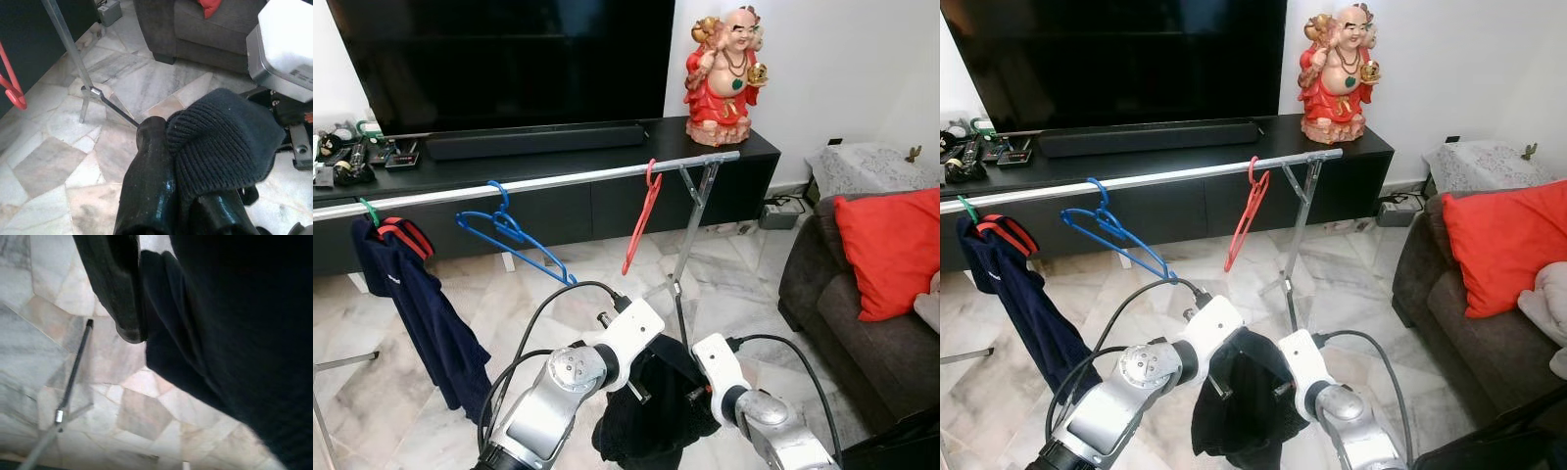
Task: Hang hanger
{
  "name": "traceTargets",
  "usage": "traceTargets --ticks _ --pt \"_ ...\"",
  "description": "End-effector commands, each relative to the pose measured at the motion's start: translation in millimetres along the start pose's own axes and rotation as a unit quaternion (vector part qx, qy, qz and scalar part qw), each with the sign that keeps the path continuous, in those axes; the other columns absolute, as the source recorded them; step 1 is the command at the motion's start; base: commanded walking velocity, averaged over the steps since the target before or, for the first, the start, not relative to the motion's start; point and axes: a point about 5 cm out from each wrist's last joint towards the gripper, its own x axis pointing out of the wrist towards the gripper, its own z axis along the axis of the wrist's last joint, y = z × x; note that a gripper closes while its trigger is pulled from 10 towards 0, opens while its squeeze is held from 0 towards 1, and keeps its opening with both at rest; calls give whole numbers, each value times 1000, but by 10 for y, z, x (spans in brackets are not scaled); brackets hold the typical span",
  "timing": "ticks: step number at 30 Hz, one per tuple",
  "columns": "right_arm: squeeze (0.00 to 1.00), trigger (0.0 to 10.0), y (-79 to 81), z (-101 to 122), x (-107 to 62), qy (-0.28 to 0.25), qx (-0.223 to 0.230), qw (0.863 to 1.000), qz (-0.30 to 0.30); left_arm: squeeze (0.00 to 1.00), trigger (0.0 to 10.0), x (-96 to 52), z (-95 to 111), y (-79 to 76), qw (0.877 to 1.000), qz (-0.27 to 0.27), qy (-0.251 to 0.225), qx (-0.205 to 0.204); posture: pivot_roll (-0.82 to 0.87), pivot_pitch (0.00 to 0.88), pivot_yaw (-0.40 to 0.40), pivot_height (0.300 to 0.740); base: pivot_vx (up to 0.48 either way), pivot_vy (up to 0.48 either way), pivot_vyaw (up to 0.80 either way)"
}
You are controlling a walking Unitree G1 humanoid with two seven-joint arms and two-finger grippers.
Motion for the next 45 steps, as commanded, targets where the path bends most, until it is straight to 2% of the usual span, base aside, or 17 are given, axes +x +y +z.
traceTargets --ticks 1,10,11,12,13,32,45 --pt "0 10000 -44 59 9 -11 2 1000 -10 0 0 0 131 11 1000 -2 -20 8 94 48 -4 740 0 0 0" --pt "0 10000 -35 66 36 -13 4 1000 -11 0 0 1 120 10 1000 -2 -19 7 96 48 -5 740 0 0 0" --pt "0 6275 -30 65 37 -14 6 1000 -9 0 0 1 120 10 1000 -2 -19 7 96 48 -5 740 0 0 0" --pt "0 1098 -26 67 39 -16 6 1000 -8 0 0 0 119 10 1000 -2 -19 7 96 48 -5 740 0 0 0" --pt "0 0 -24 69 40 -17 7 1000 -9 0 0 -1 118 11 1000 -2 -19 8 96 48 -5 740 0 0 0" --pt "0 0 21 -38 60 16 7 1000 1 0 0 0 104 22 1000 0 -16 9 100 48 -3 740 0 0 0" --pt "0 0 6 -30 69 8 21 1000 -11 0 0 2 81 39 1000 6 -13 8 98 49 -2 740 0 0 0"
